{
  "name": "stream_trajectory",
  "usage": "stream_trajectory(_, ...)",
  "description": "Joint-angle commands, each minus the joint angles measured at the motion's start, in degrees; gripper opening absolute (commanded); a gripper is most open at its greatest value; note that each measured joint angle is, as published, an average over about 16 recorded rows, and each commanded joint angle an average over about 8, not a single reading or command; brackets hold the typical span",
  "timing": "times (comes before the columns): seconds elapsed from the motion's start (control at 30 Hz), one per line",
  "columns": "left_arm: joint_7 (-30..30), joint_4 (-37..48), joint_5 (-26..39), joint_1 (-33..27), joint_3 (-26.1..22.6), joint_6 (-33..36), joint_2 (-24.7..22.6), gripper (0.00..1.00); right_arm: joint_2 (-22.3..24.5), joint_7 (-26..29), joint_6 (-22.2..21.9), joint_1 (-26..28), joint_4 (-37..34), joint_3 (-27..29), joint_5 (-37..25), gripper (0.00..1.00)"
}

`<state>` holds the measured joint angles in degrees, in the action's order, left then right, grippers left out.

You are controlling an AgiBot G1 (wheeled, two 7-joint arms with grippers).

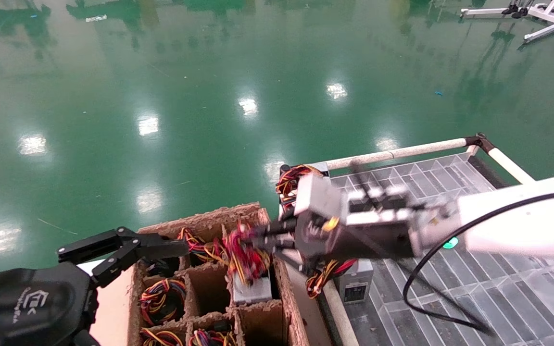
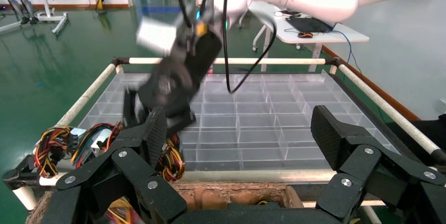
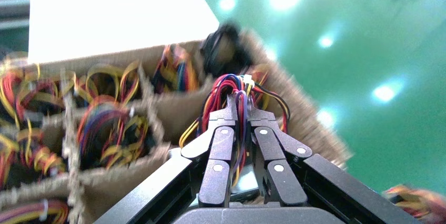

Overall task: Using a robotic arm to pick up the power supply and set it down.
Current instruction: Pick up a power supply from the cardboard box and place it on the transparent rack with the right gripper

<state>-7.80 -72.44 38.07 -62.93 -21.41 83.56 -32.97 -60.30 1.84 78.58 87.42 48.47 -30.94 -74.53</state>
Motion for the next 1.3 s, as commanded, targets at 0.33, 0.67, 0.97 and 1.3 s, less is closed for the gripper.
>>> stream_trajectory(0.33, 0.0, 0.0, 0.0, 0.0, 0.0, 0.0, 0.0, 1.0, 6.1, 1.1, 2.9, 0.6, 4.1, 7.3, 11.1, 0.0)
stream_trajectory(0.67, 0.0, 0.0, 0.0, 0.0, 0.0, 0.0, 0.0, 1.0, 14.2, 3.4, 4.6, 1.6, 7.9, 10.5, 13.3, 0.0)
stream_trajectory(0.97, 0.0, 0.0, 0.0, 0.0, 0.0, 0.0, 0.0, 1.0, 23.6, 5.5, 6.3, 1.0, 11.3, 12.5, 13.1, 0.0)
stream_trajectory(1.3, 0.0, 0.0, 0.0, 0.0, 0.0, 0.0, 0.0, 1.0, 29.8, 4.5, 8.4, -2.3, 11.7, 13.0, 12.6, 0.0)
